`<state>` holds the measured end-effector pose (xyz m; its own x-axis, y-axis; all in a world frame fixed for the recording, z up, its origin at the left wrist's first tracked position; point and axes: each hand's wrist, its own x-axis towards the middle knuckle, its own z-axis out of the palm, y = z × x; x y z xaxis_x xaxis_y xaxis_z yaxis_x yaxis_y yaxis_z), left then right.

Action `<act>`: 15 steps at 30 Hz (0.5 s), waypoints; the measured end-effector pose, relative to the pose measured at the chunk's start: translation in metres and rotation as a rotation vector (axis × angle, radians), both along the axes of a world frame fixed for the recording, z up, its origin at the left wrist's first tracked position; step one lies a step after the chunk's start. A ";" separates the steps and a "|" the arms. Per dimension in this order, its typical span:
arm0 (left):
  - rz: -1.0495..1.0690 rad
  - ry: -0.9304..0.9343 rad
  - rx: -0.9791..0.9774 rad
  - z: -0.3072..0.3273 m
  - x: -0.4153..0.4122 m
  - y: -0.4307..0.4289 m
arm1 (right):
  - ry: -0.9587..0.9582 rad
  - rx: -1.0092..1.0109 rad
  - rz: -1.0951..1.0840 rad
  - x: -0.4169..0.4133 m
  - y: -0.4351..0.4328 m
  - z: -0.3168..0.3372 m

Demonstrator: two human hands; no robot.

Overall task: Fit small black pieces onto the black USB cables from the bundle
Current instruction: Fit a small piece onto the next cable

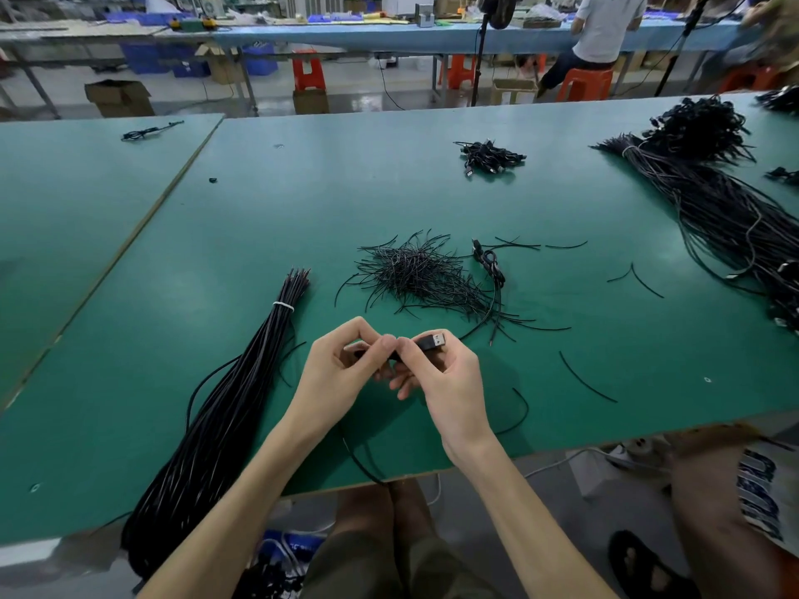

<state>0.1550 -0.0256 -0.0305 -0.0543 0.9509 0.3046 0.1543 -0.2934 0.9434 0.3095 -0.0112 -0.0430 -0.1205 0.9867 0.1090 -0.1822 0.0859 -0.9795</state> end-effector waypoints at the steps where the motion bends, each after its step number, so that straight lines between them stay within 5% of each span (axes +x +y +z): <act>1: -0.010 -0.006 -0.011 0.000 -0.001 0.000 | -0.007 0.009 -0.002 0.000 0.000 0.000; 8: -0.052 -0.025 0.000 -0.003 -0.002 0.001 | -0.007 0.009 -0.023 0.001 0.001 -0.001; 15: -0.010 0.155 0.023 -0.010 0.000 0.002 | 0.009 -0.020 -0.066 0.000 0.002 -0.003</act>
<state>0.1555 -0.0239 -0.0403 0.0050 0.9437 0.3307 0.2943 -0.3175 0.9015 0.3099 -0.0092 -0.0457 -0.0541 0.9945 0.0897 -0.1858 0.0783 -0.9795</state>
